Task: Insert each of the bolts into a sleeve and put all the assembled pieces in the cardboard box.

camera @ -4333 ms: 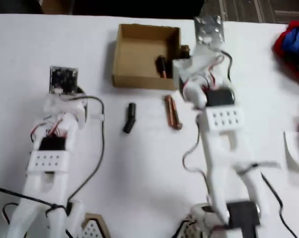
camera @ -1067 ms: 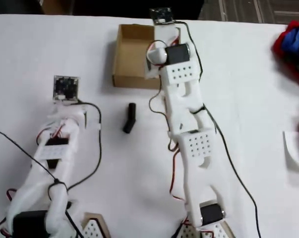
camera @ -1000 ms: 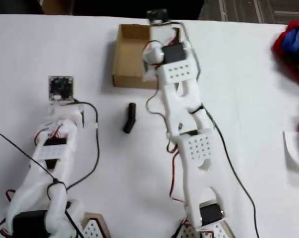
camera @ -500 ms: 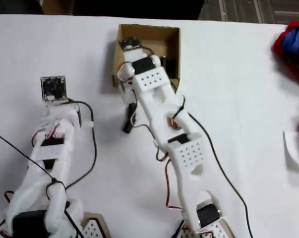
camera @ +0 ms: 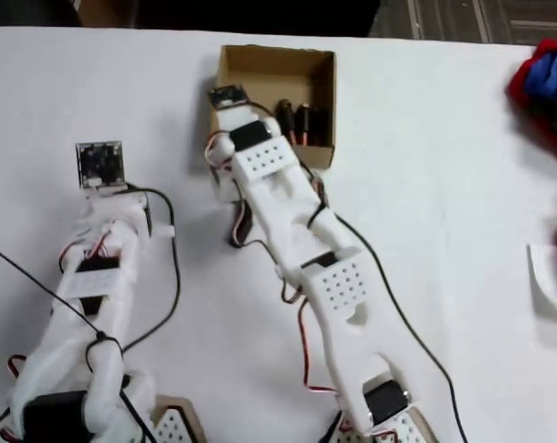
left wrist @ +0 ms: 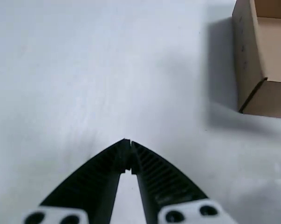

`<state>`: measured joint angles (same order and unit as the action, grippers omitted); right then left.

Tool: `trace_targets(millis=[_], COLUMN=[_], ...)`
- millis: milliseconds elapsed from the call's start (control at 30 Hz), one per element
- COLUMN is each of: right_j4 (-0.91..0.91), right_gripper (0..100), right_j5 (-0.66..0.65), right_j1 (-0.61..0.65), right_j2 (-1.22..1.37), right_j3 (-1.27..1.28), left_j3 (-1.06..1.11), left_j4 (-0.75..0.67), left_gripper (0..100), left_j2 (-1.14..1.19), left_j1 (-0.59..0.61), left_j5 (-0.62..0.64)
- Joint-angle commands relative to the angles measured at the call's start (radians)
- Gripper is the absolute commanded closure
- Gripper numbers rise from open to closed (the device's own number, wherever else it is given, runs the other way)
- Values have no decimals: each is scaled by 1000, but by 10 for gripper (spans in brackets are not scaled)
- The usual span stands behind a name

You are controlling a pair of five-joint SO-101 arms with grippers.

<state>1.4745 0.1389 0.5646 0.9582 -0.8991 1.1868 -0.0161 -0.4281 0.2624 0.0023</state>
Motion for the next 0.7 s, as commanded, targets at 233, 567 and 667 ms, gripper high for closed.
trace_targets(millis=[233,567,667], right_j4=[-5,119,130], right_gripper=[875,914,845], right_j5=[106,110,110], right_j1=[-10,2,-1], right_j2=[65,62,62], right_j3=[-3,-3,-3], left_j3=[-48,-48,-48], left_j4=[-23,-23,-23], left_gripper=[969,969,969], left_j2=[-3,-3,-3], left_j1=[8,8,8], left_j5=[6,6,6])
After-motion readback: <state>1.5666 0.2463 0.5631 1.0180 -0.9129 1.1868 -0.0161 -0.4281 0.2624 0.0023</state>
